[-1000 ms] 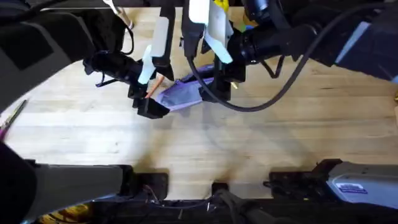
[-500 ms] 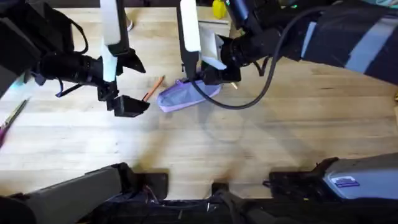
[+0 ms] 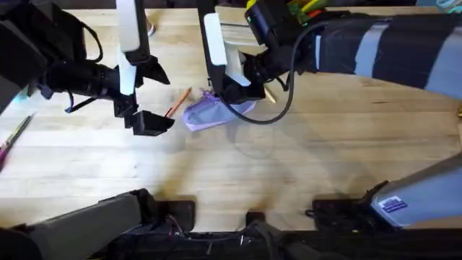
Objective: Unzip the bag, pick up the pens from the table one at a time and place them inside, then zip the bag closed.
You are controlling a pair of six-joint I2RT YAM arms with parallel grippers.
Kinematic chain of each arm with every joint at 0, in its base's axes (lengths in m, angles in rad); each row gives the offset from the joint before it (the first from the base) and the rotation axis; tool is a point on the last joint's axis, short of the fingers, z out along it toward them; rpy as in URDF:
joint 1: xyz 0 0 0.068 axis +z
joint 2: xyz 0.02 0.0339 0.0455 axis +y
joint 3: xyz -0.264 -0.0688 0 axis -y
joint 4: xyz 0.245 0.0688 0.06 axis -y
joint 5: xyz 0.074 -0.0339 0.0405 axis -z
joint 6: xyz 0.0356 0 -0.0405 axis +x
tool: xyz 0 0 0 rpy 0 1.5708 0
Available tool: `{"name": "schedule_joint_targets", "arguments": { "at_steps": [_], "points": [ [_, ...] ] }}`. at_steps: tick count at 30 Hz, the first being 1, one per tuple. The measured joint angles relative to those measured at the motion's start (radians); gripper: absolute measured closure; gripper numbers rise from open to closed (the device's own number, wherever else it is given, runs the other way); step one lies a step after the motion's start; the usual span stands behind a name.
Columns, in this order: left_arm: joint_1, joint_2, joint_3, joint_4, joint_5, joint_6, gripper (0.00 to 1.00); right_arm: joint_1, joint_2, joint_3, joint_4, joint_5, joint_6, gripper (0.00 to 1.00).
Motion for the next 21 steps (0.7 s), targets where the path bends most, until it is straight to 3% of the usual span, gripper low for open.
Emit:
{"name": "schedule_joint_targets", "arguments": {
  "at_steps": [16, 17, 18, 21],
  "points": [
    [0.0, 0.0, 0.0, 0.0, 0.0, 0.0, 0.007, -0.015, 0.077, 0.005, 0.006, -0.126, 0.0, 0.958],
    [0.0, 0.0, 0.0, 0.0, 0.0, 0.0, 0.007, -0.015, 0.077, 0.005, 0.007, -0.127, -0.001, 0.934],
    [0.0, 0.0, 0.0, 0.0, 0.0, 0.0, 0.007, -0.015, 0.076, 0.006, 0.008, -0.129, 0.0, 0.849],
    [0.0, 0.0, 0.0, 0.0, 0.0, 0.0, 0.007, -0.015, 0.077, 0.006, 0.009, -0.125, -0.003, 0.453]
  ]
}}
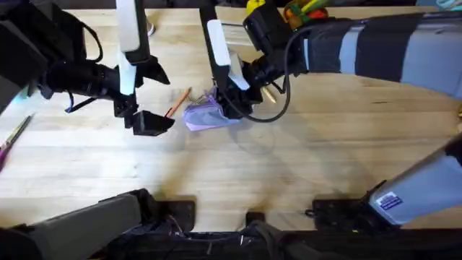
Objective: Unzip the bag, pick up the pens from the table one at a time and place them inside, then zip the bag closed.
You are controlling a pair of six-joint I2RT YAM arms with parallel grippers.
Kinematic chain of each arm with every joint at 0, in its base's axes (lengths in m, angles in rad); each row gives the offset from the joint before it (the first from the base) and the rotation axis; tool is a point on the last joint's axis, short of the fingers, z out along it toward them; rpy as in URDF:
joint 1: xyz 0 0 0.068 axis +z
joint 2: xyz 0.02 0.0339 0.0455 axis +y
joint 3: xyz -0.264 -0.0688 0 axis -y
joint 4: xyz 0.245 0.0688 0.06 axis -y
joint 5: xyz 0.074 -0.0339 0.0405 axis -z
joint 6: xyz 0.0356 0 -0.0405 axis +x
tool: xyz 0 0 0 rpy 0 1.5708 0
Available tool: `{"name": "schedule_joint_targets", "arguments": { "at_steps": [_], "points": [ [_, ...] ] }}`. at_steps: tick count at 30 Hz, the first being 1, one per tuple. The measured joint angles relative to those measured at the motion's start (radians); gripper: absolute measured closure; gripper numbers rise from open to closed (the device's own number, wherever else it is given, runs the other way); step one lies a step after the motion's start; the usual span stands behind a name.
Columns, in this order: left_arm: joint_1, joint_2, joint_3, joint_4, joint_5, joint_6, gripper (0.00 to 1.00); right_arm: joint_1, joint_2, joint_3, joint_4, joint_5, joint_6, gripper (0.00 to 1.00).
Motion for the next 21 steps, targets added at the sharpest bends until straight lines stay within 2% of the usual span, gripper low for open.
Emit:
{"name": "schedule_joint_targets", "arguments": {
  "at_steps": [3, 4, 16, 21],
  "points": [
    [0.0, 0.0, 0.0, 0.0, 0.0, 0.0, 0.008, 0.0, 0.001, 0.0, 0.0, 0.0, -0.002, 0.049],
    [0.0, 0.0, 0.0, 0.0, 0.0, 0.0, 0.007, 0.0, 0.002, 0.0, -0.001, -0.001, -0.004, 0.019],
    [0.0, 0.0, 0.0, 0.0, 0.0, 0.0, 0.007, 0.0, -0.011, 0.0, 0.028, -0.003, -0.003, 0.004],
    [0.0, 0.0, 0.0, 0.0, 0.0, 0.0, 0.007, -0.037, -0.137, 0.0, 0.046, -0.001, 0.095, 0.004]
  ]
}}
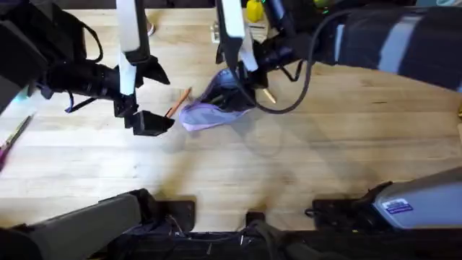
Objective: Unzip the bag, pick up the pens from the table one at a time and place them inside, then zip the bag closed.
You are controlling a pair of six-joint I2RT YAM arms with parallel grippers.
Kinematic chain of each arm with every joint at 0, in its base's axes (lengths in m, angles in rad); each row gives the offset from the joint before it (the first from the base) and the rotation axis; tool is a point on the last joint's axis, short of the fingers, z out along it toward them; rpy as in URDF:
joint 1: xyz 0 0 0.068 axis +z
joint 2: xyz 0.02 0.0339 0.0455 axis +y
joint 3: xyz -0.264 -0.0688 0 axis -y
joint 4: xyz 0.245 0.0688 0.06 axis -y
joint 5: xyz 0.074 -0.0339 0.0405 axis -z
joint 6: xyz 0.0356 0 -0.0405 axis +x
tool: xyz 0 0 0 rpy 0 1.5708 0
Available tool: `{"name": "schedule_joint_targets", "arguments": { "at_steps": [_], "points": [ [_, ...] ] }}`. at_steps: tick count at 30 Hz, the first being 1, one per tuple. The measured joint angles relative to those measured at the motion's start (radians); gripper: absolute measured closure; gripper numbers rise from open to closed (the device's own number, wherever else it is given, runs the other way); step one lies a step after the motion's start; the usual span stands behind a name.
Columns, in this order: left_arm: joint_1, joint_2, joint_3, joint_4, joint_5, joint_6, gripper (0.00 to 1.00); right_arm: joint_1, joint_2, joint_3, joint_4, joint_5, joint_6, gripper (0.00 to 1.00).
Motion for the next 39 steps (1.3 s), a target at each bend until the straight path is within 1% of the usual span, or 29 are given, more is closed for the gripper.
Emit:
{"name": "schedule_joint_targets", "arguments": {
  "at_steps": [2, 4, 7, 9, 12, 13, 15, 19, 22, 25, 31, 39],
  "points": [
    [0.0, 0.0, 0.0, 0.0, 0.0, 0.0, 0.007, -0.035, -0.071, 0.0, 0.005, 0.02, 0.087, 0.004],
    [0.0, 0.0, 0.0, 0.0, 0.0, 0.0, 0.007, -0.089, -0.139, 0.002, 0.006, 0.066, 0.2, 0.003],
    [0.0, 0.0, 0.0, 0.0, 0.0, 0.0, 0.007, -0.172, -0.19, 0.008, 0.008, 0.13, 0.359, 0.004],
    [0.0, 0.0, 0.0, 0.0, 0.0, 0.0, 0.007, -0.229, -0.197, 0.008, 0.009, 0.158, 0.483, 0.004],
    [0.0, 0.0, 0.0, 0.0, 0.0, 0.0, 0.008, -0.275, -0.182, 0.008, -0.001, 0.18, 0.666, 0.004],
    [0.0, 0.0, 0.0, 0.0, 0.0, 0.0, 0.008, -0.293, -0.16, 0.008, -0.043, 0.192, 0.81, 0.004],
    [0.0, 0.0, 0.0, 0.0, 0.0, 0.0, 0.007, -0.295, -0.149, 0.008, -0.068, 0.215, 0.866, 0.004],
    [0.0, 0.0, 0.0, 0.001, 0.0, 0.0, 0.007, -0.295, -0.143, 0.008, -0.112, 0.324, 0.926, 0.004],
    [0.0, 0.0, 0.0, 0.002, 0.0, 0.0, 0.007, -0.29, -0.133, 0.008, -0.142, 0.416, 0.928, 0.004],
    [0.0, 0.0, 0.0, 0.009, 0.0, 0.0, 0.007, -0.268, -0.099, 0.008, -0.168, 0.473, 0.928, 0.004],
    [0.0, 0.0, 0.0, 0.011, 0.0, 0.0, 0.008, -0.202, 0.017, 0.008, -0.17, 0.547, 0.927, 0.004],
    [0.0, 0.0, 0.0, 0.011, 0.0, 0.0, 0.007, -0.154, 0.153, 0.008, -0.17, 0.583, 0.924, 0.004]
  ]
}}
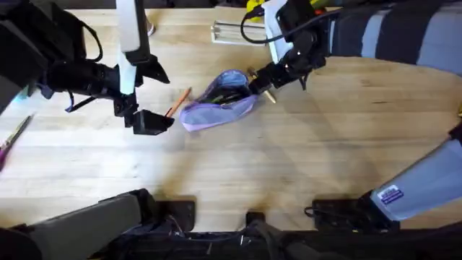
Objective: Unzip the bag, pick up the pens from the table one at a time and place them inside, then zip the bag closed.
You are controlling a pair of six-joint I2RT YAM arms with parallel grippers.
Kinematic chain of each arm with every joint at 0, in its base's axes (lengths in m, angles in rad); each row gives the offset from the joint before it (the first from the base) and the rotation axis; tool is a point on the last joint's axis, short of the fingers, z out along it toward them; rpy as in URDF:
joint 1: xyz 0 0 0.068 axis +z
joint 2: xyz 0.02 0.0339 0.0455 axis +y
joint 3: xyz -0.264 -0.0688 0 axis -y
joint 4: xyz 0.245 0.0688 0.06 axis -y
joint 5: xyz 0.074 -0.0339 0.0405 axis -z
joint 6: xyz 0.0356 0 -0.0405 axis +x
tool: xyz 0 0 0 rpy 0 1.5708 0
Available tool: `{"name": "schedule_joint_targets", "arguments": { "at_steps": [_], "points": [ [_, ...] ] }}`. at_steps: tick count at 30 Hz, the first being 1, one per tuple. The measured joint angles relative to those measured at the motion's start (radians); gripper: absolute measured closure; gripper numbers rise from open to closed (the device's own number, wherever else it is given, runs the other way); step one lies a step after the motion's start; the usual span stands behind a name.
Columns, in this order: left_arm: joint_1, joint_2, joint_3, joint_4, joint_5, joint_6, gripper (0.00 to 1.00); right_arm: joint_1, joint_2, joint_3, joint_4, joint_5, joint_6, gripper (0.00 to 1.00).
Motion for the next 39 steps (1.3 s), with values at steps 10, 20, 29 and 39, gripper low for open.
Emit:
{"name": "schedule_joint_targets", "arguments": {
  "at_steps": [10, 20, 29, 39],
  "points": [
    [0.0, 0.0, 0.0, 0.0, 0.0, 0.0, 0.007, 0.014, 0.018, 0.02, 0.002, 0.005, -0.007, 0.31],
    [0.0, 0.0, 0.0, 0.0, 0.0, 0.0, 0.008, 0.01, 0.023, 0.033, 0.008, 0.012, -0.008, 0.96],
    [0.0, 0.0, 0.0, 0.0, 0.0, 0.0, 0.007, 0.001, -0.061, 0.084, -0.03, -0.018, -0.119, 0.967],
    [0.0, 0.0, 0.0, 0.0, 0.0, 0.0, 0.007, 0.006, -0.281, 0.175, -0.102, -0.428, -0.681, 0.971]
  ]
}}
